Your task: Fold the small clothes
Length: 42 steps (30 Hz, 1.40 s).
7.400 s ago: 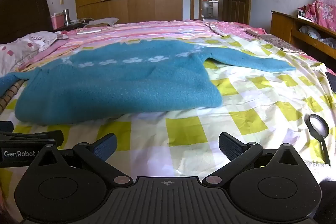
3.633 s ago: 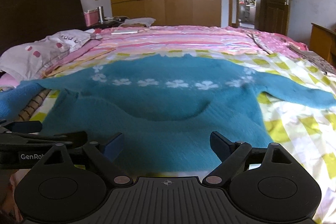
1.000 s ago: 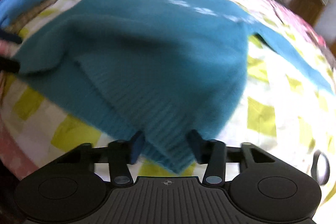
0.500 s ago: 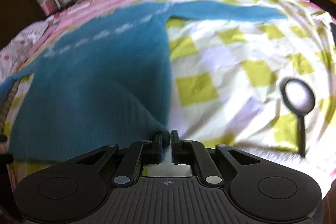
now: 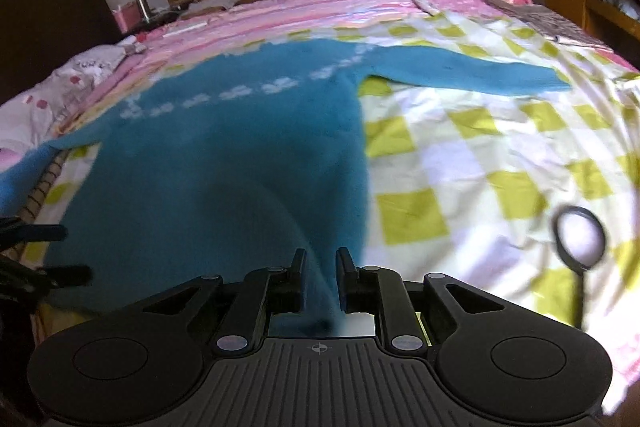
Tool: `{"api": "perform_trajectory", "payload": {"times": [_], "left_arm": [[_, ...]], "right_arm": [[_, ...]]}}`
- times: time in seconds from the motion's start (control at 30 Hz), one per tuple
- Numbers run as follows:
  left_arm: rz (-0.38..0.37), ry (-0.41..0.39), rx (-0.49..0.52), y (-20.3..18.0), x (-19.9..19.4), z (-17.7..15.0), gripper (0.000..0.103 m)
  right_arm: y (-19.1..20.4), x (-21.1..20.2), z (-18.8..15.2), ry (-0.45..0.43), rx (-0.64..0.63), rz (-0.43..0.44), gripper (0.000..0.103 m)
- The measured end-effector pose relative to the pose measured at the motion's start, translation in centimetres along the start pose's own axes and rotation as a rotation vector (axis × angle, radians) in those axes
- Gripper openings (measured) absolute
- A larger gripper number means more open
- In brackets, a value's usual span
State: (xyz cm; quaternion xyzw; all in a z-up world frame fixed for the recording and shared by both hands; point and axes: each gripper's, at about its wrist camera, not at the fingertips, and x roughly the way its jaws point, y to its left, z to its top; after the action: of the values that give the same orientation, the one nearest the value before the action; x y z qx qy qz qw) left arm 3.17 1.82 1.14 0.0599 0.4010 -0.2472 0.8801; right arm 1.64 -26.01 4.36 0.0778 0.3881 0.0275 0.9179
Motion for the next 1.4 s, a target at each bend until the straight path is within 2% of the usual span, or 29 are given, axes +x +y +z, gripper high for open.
{"api": "perform_trajectory", "payload": {"times": [0.1,0.2,0.27,0.37,0.57,1.0,1.23,1.4], "left_arm": [[0.019,0.014,-0.007,-0.1,1.5,0.3,0.102],[0.027,0.051,-0.027,0.1,2.7,-0.2,0.102],[0.05,0.092,-0.025,0.2,3.6,-0.9,0.102],[0.074,0.089,0.014,-0.4,3.8,-1.4,0.102],[0.106,0.091,0.024,-0.8,4.2,-1.6,0.103],[0.145,0.107,-0.01,-1.5,4.8,-1.3,0.103],[0.199,0.129,-0.029,-2.3,4.7,-0.7,0.103],[0.225,0.094,-0.015,-3.6,3.5,0.3,0.103]], "right_arm": [[0.8,2.4,0.6,0.016,0.0,0.025,0.017],[0.8,4.2,0.3,0.099,-0.021,0.0,0.017],[0.3,4.6,-0.5,0.148,-0.016,-0.008,0.017],[-0.2,4.2,-1.4,0.154,-0.004,-0.005,0.016],[0.1,3.9,-2.3,0.134,-0.026,-0.017,0.016],[-0.2,2.8,-3.2,0.104,0.0,0.038,0.023],[-0.9,1.8,-3.0,0.044,0.05,0.089,0.026],[-1.2,1.1,-2.5,-0.001,0.045,0.09,0.026]]}}
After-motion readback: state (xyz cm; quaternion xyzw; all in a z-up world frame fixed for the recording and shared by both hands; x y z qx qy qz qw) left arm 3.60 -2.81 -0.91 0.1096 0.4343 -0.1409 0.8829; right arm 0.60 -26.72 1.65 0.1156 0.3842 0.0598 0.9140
